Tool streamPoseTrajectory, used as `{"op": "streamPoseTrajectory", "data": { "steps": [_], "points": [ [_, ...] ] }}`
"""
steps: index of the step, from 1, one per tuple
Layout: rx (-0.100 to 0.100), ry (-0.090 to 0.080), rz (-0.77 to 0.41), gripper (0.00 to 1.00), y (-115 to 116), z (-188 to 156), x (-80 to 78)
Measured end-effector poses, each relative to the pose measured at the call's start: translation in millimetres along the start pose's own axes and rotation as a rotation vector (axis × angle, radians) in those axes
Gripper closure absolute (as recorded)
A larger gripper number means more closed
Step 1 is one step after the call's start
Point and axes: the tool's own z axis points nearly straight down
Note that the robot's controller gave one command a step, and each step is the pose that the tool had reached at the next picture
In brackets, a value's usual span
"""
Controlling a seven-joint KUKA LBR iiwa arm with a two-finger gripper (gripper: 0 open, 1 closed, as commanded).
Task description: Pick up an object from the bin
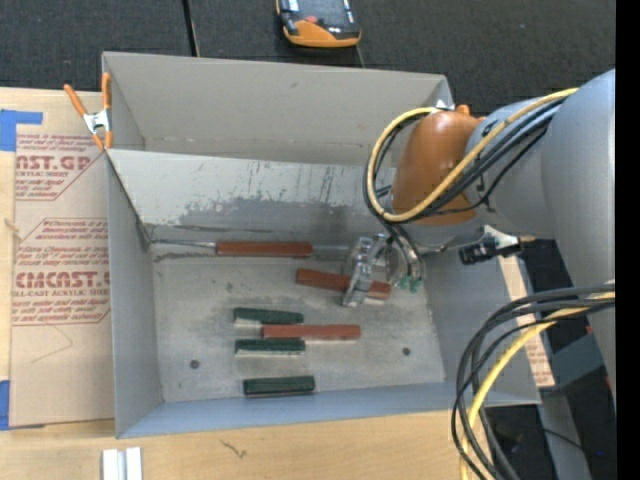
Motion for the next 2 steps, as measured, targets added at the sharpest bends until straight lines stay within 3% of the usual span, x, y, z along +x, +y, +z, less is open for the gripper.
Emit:
{"op": "streamPoseTrajectory", "data": {
  "steps": [1,2],
  "points": [
    [0.0,0.006,0.0,1.0,0.1,-17.6,1.8],
    [-0.001,0.0,0.0,1.0,0.6,-38.6,0.3]
  ]
}}
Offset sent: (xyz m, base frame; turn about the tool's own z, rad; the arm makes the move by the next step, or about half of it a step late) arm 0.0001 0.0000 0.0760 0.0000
